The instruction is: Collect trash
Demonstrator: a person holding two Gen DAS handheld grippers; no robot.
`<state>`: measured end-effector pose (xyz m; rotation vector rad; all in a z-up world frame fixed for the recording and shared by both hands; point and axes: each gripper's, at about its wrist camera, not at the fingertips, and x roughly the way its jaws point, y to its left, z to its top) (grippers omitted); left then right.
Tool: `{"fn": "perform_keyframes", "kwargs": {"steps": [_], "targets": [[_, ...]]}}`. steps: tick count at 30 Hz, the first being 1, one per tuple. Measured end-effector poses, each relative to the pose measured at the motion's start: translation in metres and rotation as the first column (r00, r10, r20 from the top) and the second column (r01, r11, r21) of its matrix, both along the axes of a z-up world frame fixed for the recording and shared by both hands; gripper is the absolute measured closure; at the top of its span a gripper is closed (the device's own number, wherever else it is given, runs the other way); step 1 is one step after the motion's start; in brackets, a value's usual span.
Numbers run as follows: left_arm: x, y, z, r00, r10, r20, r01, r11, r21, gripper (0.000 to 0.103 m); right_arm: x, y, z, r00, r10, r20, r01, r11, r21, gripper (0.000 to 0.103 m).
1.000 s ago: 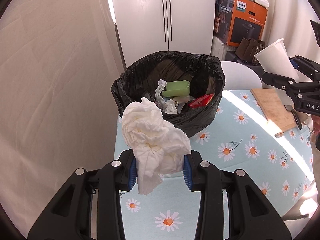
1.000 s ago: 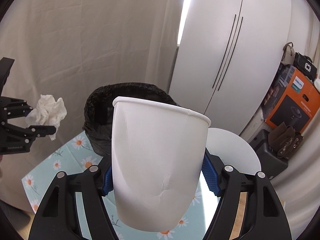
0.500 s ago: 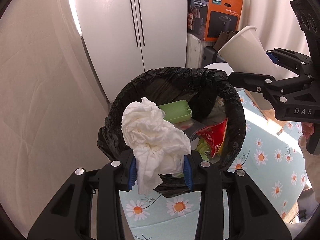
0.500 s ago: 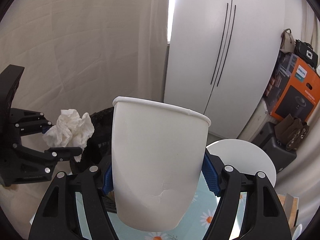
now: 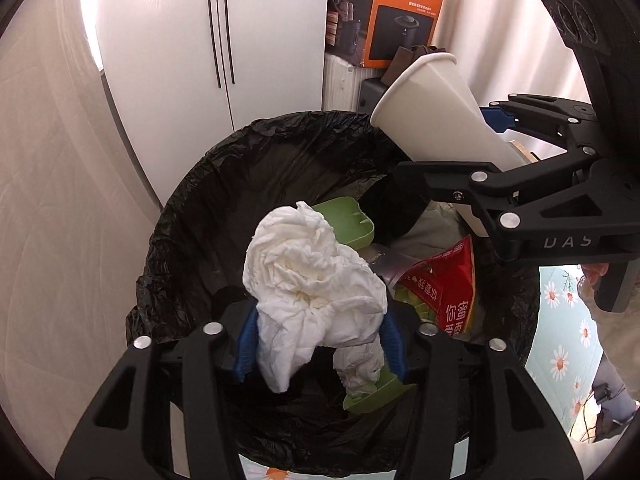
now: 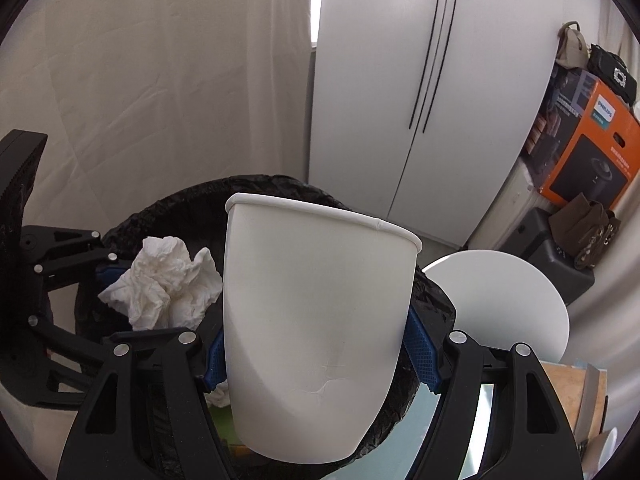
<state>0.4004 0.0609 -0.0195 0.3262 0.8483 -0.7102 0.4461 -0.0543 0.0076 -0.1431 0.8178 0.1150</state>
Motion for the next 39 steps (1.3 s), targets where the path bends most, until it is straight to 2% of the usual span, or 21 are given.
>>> {"fn": "perform_keyframes", "kwargs": {"steps": [1,3,5,7,10,14,22,30,39], "targets": [[0.0,0.0,0.002,1.0,-0.004,0.01,0.004,1.0,-0.011,0.028,0.0,0.001,0.0,1.0,-0.003,0.001,0.003,1.0,-0.007,0.026],[-0.001,0.003,0.005,0.999,-0.018,0.028,0.019,0.999,-0.03,0.026,-0.002,0.001,0.002,0.999,-0.031,0.02,0.032,0.999,-0.024,0.017],[-0.008,0.005,0.01,0.996,-0.005,0.087,0.007,1.0,-0.019,0.01,-0.005,-0.003,0.008,0.999,-0.044,0.027,0.045,0.999,-0.004,0.017],[-0.021,0.008,0.018,0.991,-0.009,0.134,0.014,0.999,-0.042,0.007,-0.009,-0.01,0.013,0.998,-0.061,0.028,0.06,0.998,0.03,0.017],[-0.04,0.013,0.026,0.985,0.001,0.173,0.01,0.998,-0.061,0.006,-0.017,-0.015,0.02,0.997,-0.071,0.04,0.069,0.997,0.035,0.016],[-0.072,0.014,0.032,0.976,0.03,0.214,-0.023,0.999,-0.035,0.006,-0.033,-0.019,0.025,0.996,-0.059,0.061,0.058,0.998,0.007,0.015],[-0.135,0.015,0.051,0.966,0.133,0.22,-0.124,0.991,-0.053,0.006,-0.091,-0.03,0.04,0.995,-0.004,0.104,0.001,1.0,0.022,0.01],[-0.195,0.005,0.062,0.941,0.267,0.207,-0.246,0.961,-0.124,0.006,-0.154,-0.052,0.054,0.992,0.036,0.123,-0.04,0.999,0.034,0.008],[-0.254,-0.02,0.055,0.905,0.366,0.216,-0.345,0.93,-0.129,0.006,-0.219,-0.074,0.05,0.988,0.087,0.125,-0.092,0.995,0.033,0.008]]}}
